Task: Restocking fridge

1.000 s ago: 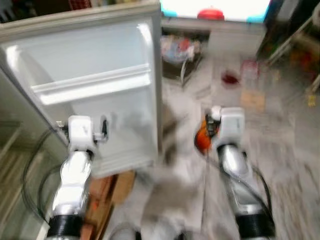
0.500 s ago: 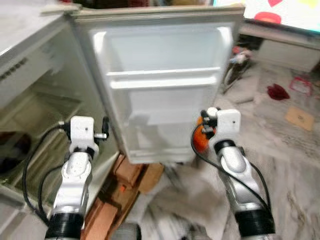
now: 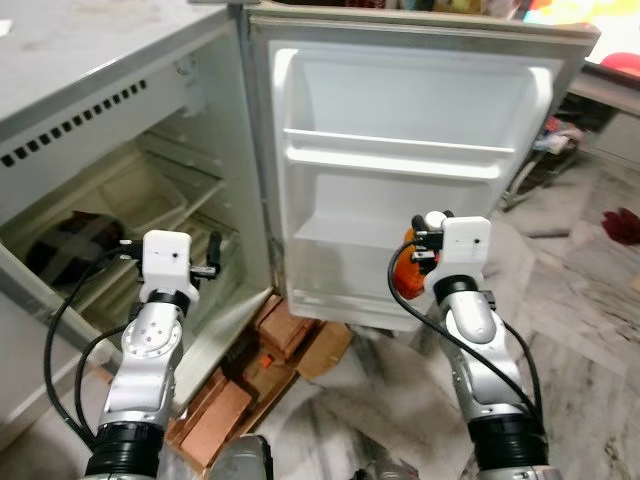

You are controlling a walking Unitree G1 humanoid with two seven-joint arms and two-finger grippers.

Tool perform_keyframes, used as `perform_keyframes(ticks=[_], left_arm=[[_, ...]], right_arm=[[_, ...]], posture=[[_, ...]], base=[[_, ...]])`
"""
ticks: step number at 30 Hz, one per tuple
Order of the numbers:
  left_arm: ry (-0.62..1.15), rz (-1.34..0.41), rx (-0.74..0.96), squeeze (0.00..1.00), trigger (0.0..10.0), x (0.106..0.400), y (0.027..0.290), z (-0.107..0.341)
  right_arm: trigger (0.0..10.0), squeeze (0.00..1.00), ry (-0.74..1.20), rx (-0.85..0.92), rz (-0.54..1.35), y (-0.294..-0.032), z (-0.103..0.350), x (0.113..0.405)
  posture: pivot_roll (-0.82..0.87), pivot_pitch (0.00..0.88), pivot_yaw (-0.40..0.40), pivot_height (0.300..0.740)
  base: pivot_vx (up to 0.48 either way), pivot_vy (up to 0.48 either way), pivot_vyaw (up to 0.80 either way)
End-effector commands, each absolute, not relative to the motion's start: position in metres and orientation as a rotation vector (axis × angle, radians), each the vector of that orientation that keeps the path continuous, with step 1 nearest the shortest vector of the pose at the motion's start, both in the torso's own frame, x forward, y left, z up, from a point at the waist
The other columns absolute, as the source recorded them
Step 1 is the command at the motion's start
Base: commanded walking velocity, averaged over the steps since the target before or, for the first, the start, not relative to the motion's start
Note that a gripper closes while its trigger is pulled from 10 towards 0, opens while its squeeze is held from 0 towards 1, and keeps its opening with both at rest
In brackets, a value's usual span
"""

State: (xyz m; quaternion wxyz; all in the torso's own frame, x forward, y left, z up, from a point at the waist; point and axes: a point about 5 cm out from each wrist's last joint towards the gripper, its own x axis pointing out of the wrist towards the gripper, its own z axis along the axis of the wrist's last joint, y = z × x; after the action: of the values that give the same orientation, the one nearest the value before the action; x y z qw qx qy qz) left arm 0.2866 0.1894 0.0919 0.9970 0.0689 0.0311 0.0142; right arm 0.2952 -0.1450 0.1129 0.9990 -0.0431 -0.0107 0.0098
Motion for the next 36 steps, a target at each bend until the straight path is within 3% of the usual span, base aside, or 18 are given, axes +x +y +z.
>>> perform_keyframes(ticks=[1,12,28,36], left_arm=[[0.047,0.003,0.128,0.0,10.0,0.287,0.186,0.096],[0.038,-0.027,0.11,0.0,10.0,0.286,0.182,0.097],[0.034,-0.066,0.099,0.0,10.0,0.285,0.178,0.097],[0.03,-0.076,0.094,0.0,10.0,0.283,0.175,0.097]], right_arm=[[10.0,0.0,-0.049,-0.088,-0.003,-0.149,0.118,0.296],[10.0,0.0,-0.017,-0.17,-0.135,-0.168,0.114,0.299],[10.0,0.0,-0.029,-0.157,-0.118,-0.164,0.115,0.3],[10.0,0.0,-0.031,-0.16,-0.108,-0.164,0.115,0.3]], posture=[[-0.01,0.055,-0.031,0.74],[-0.01,0.054,-0.036,0.74],[-0.01,0.049,-0.037,0.74],[-0.01,0.053,-0.042,0.74]], base=[[0.0,0.0,0.0],[0.0,0.0,0.0],[0.0,0.0,0.0],[0.308,0.0,0.0]])
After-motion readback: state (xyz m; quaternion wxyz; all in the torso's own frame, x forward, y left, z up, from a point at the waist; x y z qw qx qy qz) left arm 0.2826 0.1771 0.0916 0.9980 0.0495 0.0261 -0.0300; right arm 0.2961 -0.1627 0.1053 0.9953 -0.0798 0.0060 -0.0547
